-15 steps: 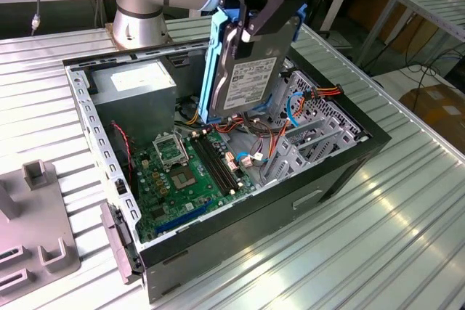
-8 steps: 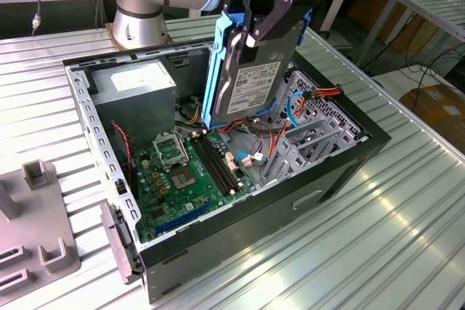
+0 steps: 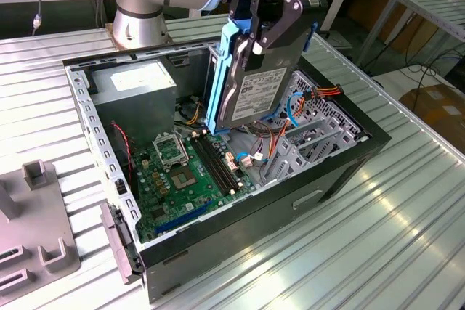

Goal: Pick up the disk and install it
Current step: 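Insert the disk into the insertion slot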

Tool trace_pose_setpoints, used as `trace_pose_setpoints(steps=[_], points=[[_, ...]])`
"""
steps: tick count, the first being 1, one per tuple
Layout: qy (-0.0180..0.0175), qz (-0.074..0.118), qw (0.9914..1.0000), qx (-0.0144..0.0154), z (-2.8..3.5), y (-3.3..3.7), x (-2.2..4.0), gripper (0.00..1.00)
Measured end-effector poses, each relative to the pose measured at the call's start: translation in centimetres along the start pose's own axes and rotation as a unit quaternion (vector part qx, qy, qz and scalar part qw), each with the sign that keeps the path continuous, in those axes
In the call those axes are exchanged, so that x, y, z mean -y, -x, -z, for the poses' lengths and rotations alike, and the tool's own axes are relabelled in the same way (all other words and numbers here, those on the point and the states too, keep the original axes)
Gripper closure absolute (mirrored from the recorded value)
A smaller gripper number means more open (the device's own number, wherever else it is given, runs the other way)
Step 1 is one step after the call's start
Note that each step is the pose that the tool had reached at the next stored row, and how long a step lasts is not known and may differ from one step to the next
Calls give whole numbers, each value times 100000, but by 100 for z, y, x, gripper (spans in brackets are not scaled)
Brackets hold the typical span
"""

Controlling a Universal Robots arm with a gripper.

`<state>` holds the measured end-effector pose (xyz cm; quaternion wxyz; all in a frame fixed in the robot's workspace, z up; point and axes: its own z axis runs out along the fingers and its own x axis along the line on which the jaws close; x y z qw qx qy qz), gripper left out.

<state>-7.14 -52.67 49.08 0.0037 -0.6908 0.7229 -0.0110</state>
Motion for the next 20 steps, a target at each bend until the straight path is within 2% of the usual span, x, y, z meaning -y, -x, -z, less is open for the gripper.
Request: trace_pose_setpoints(steps=[4, 10, 17, 20], points=[[2, 0, 100000, -2, 0, -1, 1, 63], [1, 0, 100000, -2, -1, -1, 57, 63], [0, 2, 100000, -1, -4, 3, 160, 63], [3, -4, 100000, -3, -4, -4, 171, 63]])
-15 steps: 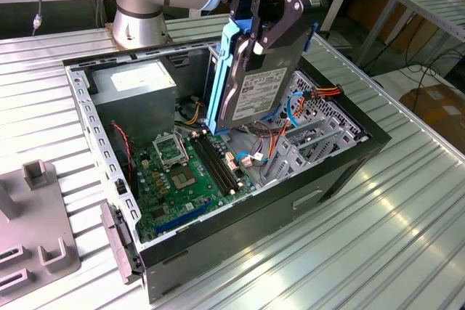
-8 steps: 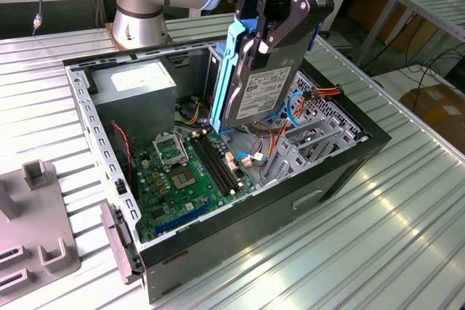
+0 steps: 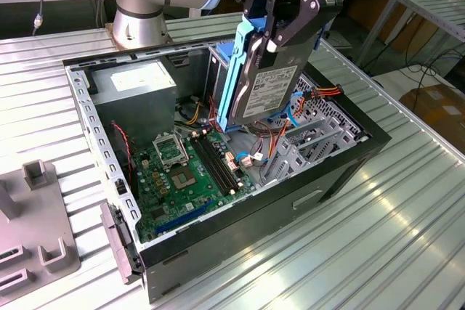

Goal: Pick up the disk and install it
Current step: 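Insert the disk into the insertion slot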

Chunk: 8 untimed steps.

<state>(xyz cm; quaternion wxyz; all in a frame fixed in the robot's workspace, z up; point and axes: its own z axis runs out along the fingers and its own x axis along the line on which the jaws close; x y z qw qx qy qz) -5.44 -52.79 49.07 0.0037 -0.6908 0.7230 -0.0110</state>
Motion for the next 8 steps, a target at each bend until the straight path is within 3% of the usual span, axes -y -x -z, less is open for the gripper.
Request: trace_pose_setpoints(steps=[4, 8], points=[[0, 6, 100000, 0, -1, -50, 5, 63], [0, 5, 100000, -1, -3, -143, 10, 63]])
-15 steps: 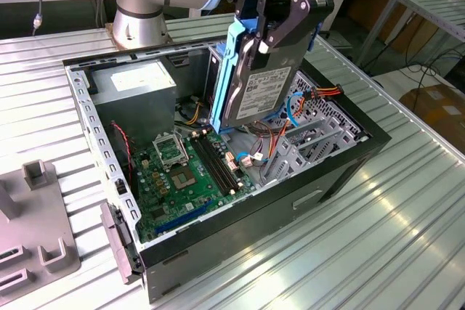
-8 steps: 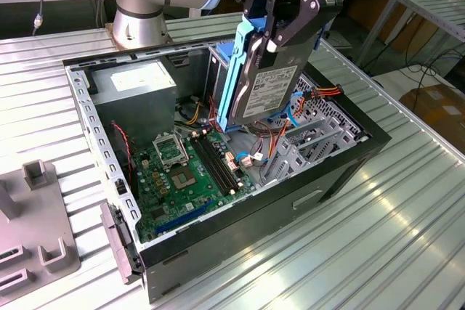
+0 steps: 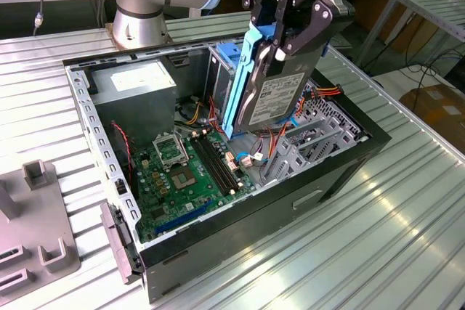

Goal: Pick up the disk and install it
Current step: 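Insert the disk into the insertion slot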

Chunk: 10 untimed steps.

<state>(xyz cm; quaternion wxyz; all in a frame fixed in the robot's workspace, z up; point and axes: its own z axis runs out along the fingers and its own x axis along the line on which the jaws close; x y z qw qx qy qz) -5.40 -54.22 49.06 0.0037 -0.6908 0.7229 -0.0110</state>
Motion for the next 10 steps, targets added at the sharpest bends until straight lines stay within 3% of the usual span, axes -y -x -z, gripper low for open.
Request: trace_pose_setpoints(steps=[5, 10], points=[[-1, -1, 100000, 3, -2, -38, 27, 63], [0, 2, 100000, -1, -3, -60, 95, 63]])
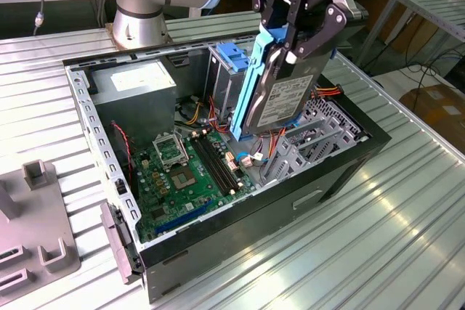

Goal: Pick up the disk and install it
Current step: 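Insert the disk into the insertion slot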

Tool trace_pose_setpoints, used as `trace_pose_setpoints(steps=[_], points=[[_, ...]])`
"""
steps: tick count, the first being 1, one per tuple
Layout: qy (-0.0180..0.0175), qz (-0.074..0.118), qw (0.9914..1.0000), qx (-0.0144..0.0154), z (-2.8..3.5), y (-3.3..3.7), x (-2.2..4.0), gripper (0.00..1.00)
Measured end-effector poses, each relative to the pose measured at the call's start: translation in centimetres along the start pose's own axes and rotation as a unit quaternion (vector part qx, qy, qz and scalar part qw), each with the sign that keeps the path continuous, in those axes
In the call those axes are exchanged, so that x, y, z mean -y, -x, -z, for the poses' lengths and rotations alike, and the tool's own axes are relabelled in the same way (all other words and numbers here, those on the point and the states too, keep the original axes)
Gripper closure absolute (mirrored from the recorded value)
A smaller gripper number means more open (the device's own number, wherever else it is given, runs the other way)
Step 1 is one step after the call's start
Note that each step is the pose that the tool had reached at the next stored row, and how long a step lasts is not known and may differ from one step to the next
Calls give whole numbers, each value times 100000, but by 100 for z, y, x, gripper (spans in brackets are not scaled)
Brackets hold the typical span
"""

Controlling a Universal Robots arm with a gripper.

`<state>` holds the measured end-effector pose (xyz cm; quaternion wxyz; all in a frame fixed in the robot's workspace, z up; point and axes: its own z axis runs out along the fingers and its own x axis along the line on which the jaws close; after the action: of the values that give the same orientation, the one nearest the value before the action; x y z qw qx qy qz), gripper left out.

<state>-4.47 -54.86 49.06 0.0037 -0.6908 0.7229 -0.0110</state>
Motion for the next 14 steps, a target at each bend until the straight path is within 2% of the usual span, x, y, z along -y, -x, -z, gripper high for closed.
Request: trace_pose_setpoints(steps=[6, 14], points=[[0, -1, 100000, 3, -2, -12, 59, 63], [0, -3, 100000, 0, -2, -12, 66, 63]])
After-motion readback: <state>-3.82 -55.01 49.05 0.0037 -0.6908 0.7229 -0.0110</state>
